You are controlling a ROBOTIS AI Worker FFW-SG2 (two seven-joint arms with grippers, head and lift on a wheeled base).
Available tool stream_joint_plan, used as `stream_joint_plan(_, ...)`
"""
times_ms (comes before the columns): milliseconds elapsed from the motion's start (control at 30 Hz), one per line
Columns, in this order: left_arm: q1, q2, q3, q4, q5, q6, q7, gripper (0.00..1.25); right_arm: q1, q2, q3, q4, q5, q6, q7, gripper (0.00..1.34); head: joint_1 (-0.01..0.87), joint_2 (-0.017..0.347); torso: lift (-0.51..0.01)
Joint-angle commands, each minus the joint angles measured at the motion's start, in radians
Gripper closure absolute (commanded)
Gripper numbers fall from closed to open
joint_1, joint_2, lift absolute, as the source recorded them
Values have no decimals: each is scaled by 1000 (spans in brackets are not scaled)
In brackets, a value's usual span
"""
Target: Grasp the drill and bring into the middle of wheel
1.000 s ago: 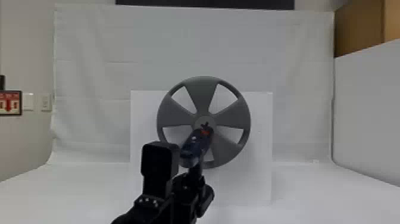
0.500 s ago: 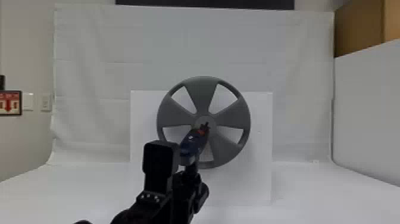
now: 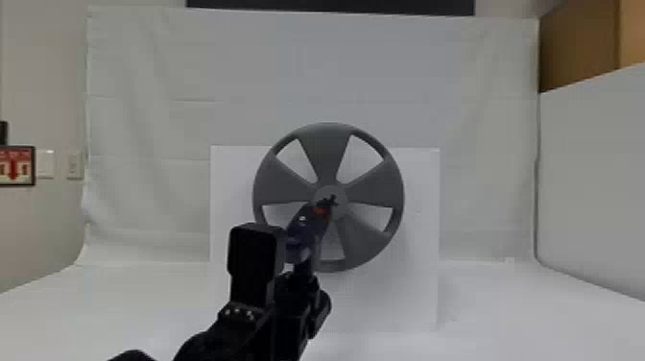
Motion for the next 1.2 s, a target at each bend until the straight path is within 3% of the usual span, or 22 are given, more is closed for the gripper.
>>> stream_joint_plan(0, -1, 0, 0, 0, 0, -1, 0, 1219, 0, 0, 0, 0, 0, 0, -1, 289, 0, 0, -406)
stream_joint_plan(1167, -6, 0, -3, 0, -2, -3, 0, 1219, 0, -5, 3, 0, 0, 5, -1, 289, 0, 0, -406)
